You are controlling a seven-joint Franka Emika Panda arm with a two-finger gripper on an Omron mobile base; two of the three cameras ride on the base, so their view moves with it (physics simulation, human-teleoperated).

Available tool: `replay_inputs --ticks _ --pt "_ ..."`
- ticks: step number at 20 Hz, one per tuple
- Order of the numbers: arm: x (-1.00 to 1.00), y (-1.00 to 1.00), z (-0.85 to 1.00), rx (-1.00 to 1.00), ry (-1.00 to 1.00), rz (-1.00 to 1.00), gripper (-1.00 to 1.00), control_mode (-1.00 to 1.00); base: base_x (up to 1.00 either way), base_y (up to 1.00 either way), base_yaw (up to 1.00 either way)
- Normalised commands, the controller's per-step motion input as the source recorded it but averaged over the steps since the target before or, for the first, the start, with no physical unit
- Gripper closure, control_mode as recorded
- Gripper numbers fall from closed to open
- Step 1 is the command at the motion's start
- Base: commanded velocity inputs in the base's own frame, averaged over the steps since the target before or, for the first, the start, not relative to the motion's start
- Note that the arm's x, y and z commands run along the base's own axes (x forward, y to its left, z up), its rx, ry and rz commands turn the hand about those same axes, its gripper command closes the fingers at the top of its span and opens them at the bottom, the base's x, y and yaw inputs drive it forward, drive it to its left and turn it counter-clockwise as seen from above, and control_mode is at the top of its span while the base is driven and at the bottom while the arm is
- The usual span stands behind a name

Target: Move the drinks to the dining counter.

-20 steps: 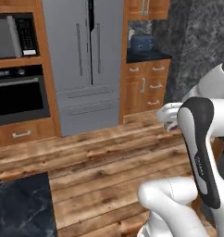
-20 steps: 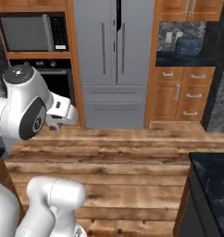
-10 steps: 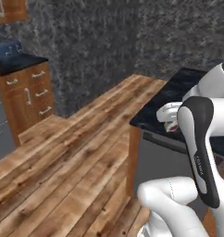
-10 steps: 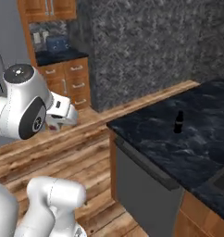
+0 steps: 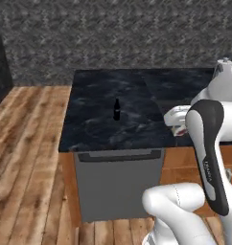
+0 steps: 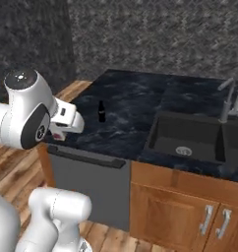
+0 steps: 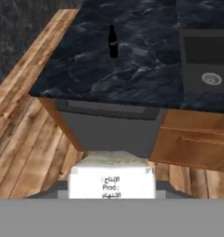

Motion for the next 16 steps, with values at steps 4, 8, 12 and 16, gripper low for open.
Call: replay_inputs --ticks 4,8,12,16 --pt "0.00 0.00 0.00 0.00 0.00 0.00 1.00 1.00 1.00 0.84 -0.51" --pt "0.00 0.00 0.00 0.00 0.00 0.00 1.00 1.00 1.00 0.96 -0.48" --pt "0.00 0.00 0.00 0.00 0.00 0.00 1.00 1.00 1.00 0.18 -0.45" --pt "0.00 0.00 0.00 0.00 0.00 0.00 1.00 1.00 0.96 -0.68 -0.44"
